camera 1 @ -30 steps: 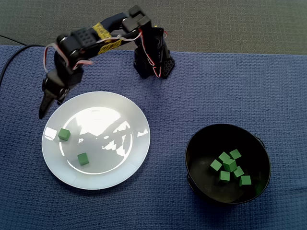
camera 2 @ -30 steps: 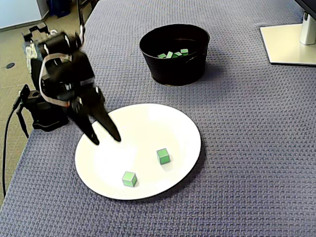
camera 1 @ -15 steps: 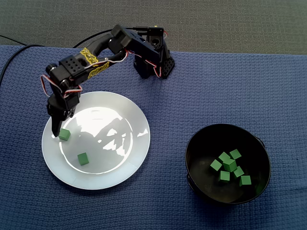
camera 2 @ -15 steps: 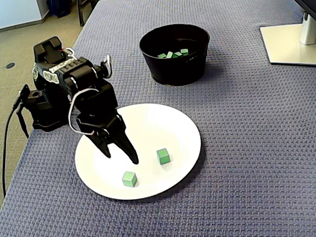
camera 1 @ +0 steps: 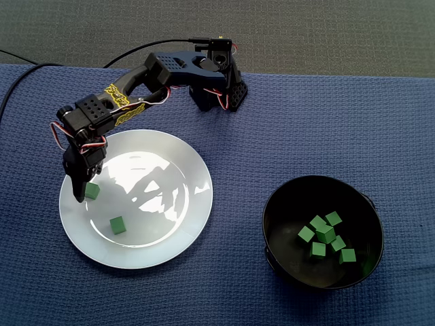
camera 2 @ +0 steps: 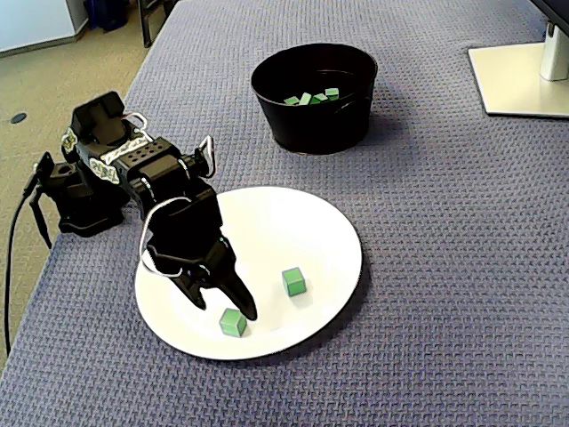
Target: Pick up the items on the white plate and put them in the black container.
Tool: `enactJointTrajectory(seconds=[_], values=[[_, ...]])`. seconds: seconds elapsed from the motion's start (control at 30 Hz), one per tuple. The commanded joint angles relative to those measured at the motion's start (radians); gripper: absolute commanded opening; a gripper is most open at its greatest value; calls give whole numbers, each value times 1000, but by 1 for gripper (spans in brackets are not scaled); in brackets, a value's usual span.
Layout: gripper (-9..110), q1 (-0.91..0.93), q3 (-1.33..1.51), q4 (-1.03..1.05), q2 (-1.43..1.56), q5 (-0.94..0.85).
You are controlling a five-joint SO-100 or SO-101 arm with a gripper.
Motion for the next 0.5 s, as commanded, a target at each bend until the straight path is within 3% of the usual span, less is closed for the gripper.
enactJointTrajectory(seconds=[0.0, 0.47], values=[[26, -17, -57, -6, -3, -12], [16, -34, -92, -9, -55, -21]])
